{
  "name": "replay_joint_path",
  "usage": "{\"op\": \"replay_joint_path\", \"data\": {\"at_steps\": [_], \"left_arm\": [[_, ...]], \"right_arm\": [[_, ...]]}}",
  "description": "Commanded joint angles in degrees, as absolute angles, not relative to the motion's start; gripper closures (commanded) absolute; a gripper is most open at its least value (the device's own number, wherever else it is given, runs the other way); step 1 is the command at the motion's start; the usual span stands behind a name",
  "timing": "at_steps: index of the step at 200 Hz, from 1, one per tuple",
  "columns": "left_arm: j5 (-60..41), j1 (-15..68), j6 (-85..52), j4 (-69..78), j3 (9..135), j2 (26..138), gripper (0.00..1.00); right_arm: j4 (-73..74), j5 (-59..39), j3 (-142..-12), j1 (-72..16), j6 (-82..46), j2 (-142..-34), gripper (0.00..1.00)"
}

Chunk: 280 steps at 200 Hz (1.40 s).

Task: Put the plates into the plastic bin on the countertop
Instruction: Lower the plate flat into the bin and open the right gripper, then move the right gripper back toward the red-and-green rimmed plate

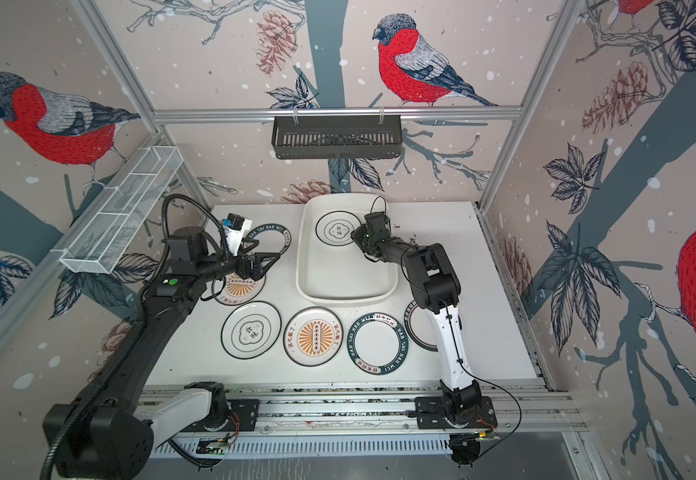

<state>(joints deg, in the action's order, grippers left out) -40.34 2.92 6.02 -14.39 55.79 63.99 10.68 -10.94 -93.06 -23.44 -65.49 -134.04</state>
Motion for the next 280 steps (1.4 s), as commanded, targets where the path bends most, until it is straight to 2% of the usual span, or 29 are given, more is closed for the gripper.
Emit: {"op": "replay_joint_path", "data": {"at_steps": [1,50,179,220,280], "left_arm": [[-41.2,3.1,6.4,-12.7,56.1,63.9,0.02],[-41.0,3.1,6.6,-12.5,55.9,64.0,0.02],[-39.8,3.1,8.6,-13.4,56.6,64.3,0.02],[-40.0,3.1,10.6,-14.8,56.9,64.4,0.03],[-39.8,3.1,14.0,-18.1,56.9,64.9,0.04]], "right_arm": [[7.6,-9.0,-93.7,-23.4,-63.8,-132.6,0.58],[3.9,-7.7,-93.7,-23.7,-61.8,-130.4,0.54],[1.3,-6.0,-87.5,-25.5,-58.1,-119.2,0.53],[1.5,-6.7,-79.7,-26.1,-55.0,-108.9,0.53],[-1.5,-7.3,-58.2,-21.0,-51.8,-84.2,0.53]]}}
